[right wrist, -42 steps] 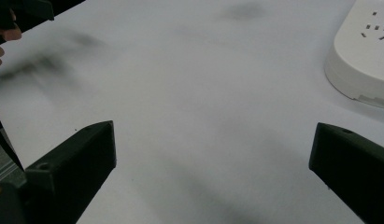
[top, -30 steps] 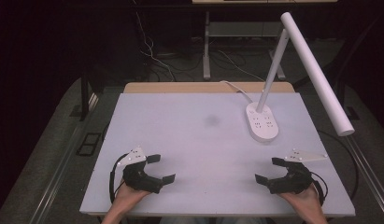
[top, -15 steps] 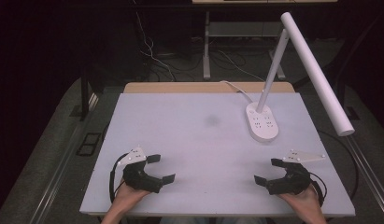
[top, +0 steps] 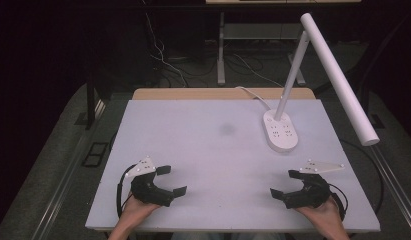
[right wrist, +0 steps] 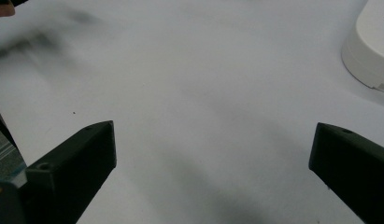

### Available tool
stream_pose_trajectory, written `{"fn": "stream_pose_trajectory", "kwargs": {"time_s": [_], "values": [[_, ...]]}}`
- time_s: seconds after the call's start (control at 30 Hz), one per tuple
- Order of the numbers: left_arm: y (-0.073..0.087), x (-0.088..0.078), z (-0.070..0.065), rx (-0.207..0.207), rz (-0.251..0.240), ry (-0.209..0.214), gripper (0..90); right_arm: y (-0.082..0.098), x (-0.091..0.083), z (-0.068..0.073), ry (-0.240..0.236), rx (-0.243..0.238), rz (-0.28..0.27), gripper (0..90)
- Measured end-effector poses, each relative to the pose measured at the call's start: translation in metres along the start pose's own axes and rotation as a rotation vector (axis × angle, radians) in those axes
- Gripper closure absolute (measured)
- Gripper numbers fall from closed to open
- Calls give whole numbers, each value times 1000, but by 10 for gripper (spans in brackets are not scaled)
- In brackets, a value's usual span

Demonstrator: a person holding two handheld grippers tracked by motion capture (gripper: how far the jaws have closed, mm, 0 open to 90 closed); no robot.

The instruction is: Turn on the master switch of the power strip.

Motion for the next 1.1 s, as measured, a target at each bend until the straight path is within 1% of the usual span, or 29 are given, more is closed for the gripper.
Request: {"fn": "stream_pose_trajectory", "kwargs": {"time_s": [0.2,0.4,0.67,0.83,0.87,1.1], "values": [[1,0,0,-4,4,-1,0,-4,0,-1,0,0,8,2],[1,0,0,-8,2,-1,0,-11,1,-1,4,-12,15,2],[2,0,1,-9,6,-2,0,-18,2,-2,10,-23,41,2],[2,0,1,-10,7,-1,0,-25,1,-3,16,-29,49,2],[2,0,1,-11,7,2,0,-29,1,-4,19,-32,54,2],[2,0,1,-14,5,2,0,-41,1,-6,23,-45,63,2]]}}
Point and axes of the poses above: each handheld gripper's, and its own axes: x roughly forward along the jaws, y roughly out of its underside, z roughly to its left, the point moved 5 cm from there along x, roughly forward along the jaws, and after that the axes turned 15 degrees about z, right-handed, at the moved point
